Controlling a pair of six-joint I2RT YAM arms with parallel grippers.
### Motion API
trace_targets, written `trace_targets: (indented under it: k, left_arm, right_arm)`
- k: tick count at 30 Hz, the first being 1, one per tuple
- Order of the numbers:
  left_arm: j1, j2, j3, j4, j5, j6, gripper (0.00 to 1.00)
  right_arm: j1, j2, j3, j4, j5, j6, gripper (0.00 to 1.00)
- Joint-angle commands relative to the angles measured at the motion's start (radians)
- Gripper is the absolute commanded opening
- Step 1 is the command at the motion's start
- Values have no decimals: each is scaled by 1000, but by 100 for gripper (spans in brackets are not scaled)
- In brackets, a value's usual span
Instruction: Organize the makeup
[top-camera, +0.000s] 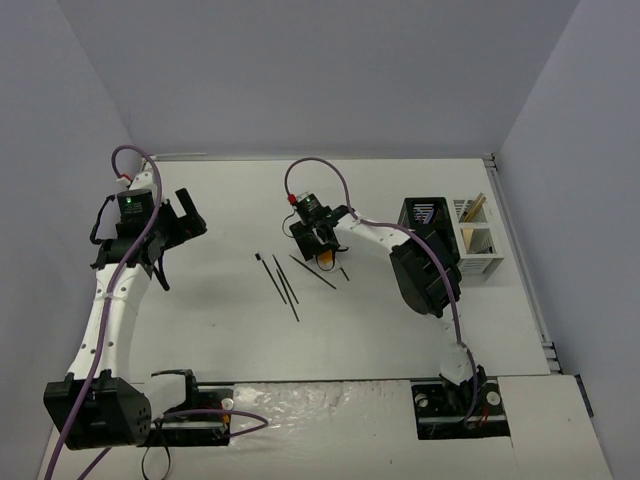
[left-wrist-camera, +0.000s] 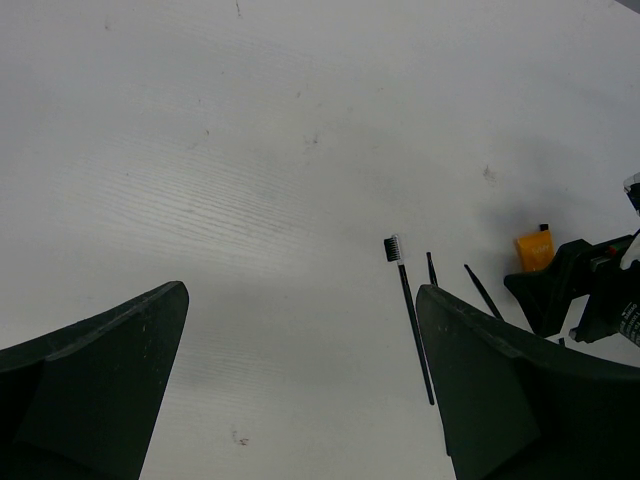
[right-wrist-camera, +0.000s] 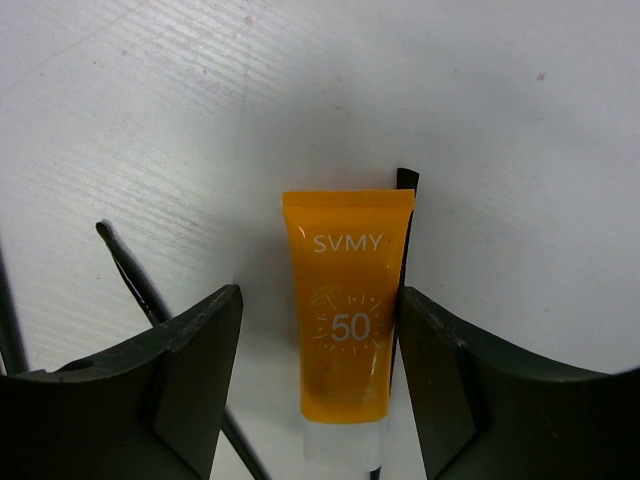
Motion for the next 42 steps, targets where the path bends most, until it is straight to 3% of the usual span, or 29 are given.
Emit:
trace_targets:
  k: [1,10,16,37,42]
  left_arm:
    - [8,-8,35,36,7,-9,97]
    - [8,-10,35,38,12,-11,97]
    - [8,-10,35,38,10,-9,97]
    - [8,-2,35,38,16,-9,97]
    - [8,-3,35,38,17,-9,97]
  right_arm:
    - [20,-26,46,-9,48,3,57]
    - [35,-35,46,-10,102,4,48]
    - [39,-38,49,-8,119,-14,36]
    - [29,52,108,-72,-23,-65,44]
    - [28,61,133,-88,-21,-77,37]
